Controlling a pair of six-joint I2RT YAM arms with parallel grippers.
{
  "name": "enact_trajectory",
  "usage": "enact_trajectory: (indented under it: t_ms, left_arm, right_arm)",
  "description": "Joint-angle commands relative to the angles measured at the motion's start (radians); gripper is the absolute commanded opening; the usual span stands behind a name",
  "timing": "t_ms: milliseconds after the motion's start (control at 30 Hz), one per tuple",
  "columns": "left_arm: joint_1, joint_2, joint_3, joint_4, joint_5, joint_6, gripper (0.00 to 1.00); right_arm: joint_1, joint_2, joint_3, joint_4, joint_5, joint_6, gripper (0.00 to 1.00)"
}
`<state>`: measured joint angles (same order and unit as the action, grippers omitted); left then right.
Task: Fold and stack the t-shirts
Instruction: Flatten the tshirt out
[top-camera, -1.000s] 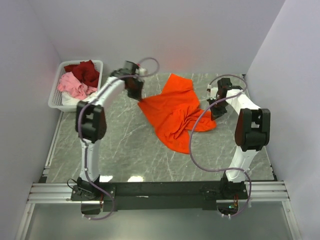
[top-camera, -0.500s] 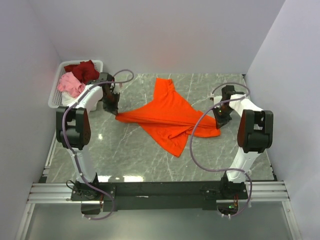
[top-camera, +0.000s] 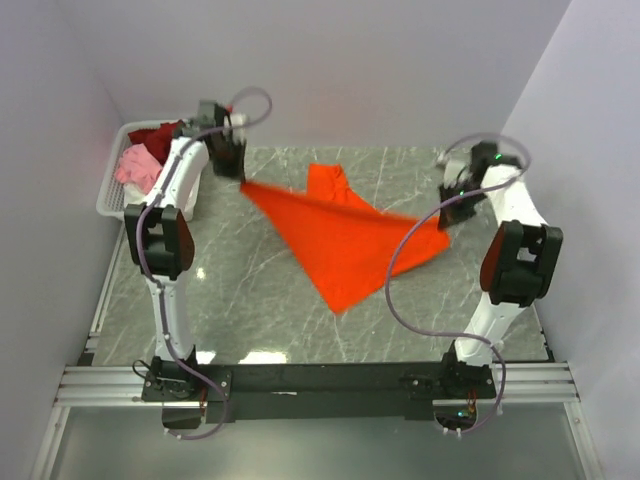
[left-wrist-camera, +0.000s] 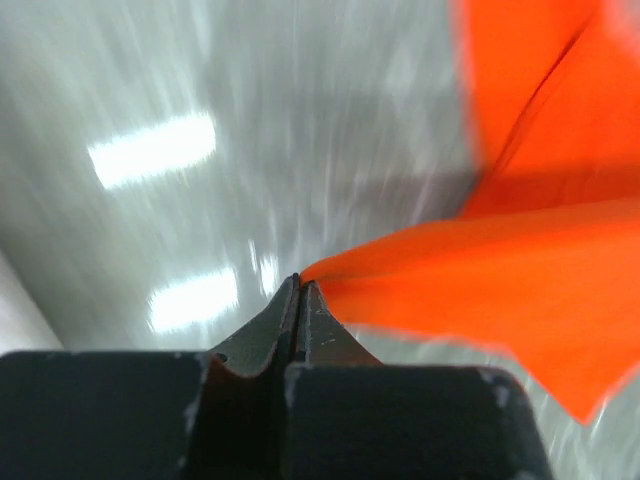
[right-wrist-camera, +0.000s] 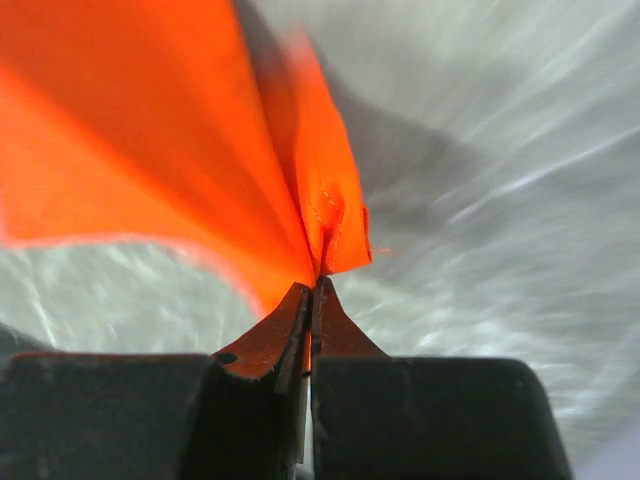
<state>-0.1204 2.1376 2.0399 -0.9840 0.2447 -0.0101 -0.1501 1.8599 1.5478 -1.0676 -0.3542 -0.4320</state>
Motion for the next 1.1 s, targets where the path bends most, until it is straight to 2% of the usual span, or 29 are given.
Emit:
enact_trajectory:
  t_ms: [0, 67, 133, 167, 200, 267, 300, 367, 433, 533, 633, 667, 700, 767, 800, 967, 1067]
  left_arm:
    - [0.045, 0.048, 0.31, -0.019, 0.063, -0.019, 0.0]
    - [0.067, 0.015, 0.324, 0.071, 0.123, -0.053, 0.0]
    - [0.086, -0.094, 0.199, 0.17, 0.157, -0.077, 0.0]
    - [0.093, -0.137, 0.15, 0.291, 0.18, -0.111, 0.0]
    - [0.099, -0.221, 0.103, 0.344, 0.183, -0.128, 0.0]
    - [0.116, -0.295, -0.013, 0.462, 0.192, -0.165, 0.0]
    - [0.117, -0.347, -0.038, 0.473, 0.199, -0.165, 0.0]
    - [0.117, -0.373, -0.078, 0.444, 0.211, -0.115, 0.0]
    - [0.14, -0.38, -0.11, 0.337, 0.217, -0.055, 0.0]
    - [0.181, -0.367, -0.197, 0.205, 0.251, 0.124, 0.0]
    - [0.199, -0.311, -0.231, 0.076, 0.222, 0.276, 0.0]
    - [0.2, -0.294, -0.236, 0.058, 0.211, 0.301, 0.0]
    - [0.202, -0.241, -0.206, 0.01, 0.2, 0.33, 0.0]
    - [0.202, -0.19, -0.172, -0.085, 0.171, 0.387, 0.01]
    - [0.203, -0.147, -0.143, -0.099, 0.154, 0.394, 0.01]
    - [0.205, -0.085, -0.115, -0.111, 0.035, 0.4, 0.01]
    - [0.202, -0.062, -0.084, -0.127, -0.001, 0.394, 0.01]
  right_arm:
    - [-0.115, -0.042, 0.305, -0.077, -0.14, 0.015, 0.0]
    - [-0.143, -0.045, 0.47, -0.123, -0.195, 0.021, 0.0]
    - [-0.17, -0.067, 0.553, -0.121, -0.216, 0.022, 0.0]
    - [-0.181, -0.114, 0.557, -0.106, -0.23, 0.038, 0.0]
    - [-0.187, -0.145, 0.551, -0.082, -0.236, 0.05, 0.0]
    - [-0.219, -0.256, 0.479, -0.008, -0.246, 0.065, 0.0]
    - [-0.224, -0.301, 0.395, 0.018, -0.23, 0.061, 0.0]
    - [-0.226, -0.425, 0.289, 0.067, -0.21, 0.018, 0.0]
    - [-0.215, -0.529, 0.114, 0.061, -0.198, -0.034, 0.0]
    - [-0.187, -0.628, -0.13, 0.032, -0.151, -0.129, 0.0]
    - [-0.09, -0.688, -0.331, 0.002, -0.074, -0.214, 0.0]
    - [-0.036, -0.689, -0.363, -0.017, -0.062, -0.238, 0.07]
    - [-0.019, -0.686, -0.399, -0.038, -0.058, -0.252, 0.24]
    - [-0.016, -0.665, -0.404, -0.075, -0.089, -0.263, 0.46]
    - [-0.026, -0.656, -0.385, -0.078, -0.098, -0.266, 0.65]
    - [-0.031, -0.507, -0.282, 0.006, -0.089, -0.147, 0.68]
    - [0.026, -0.371, -0.203, 0.092, -0.045, -0.042, 0.62]
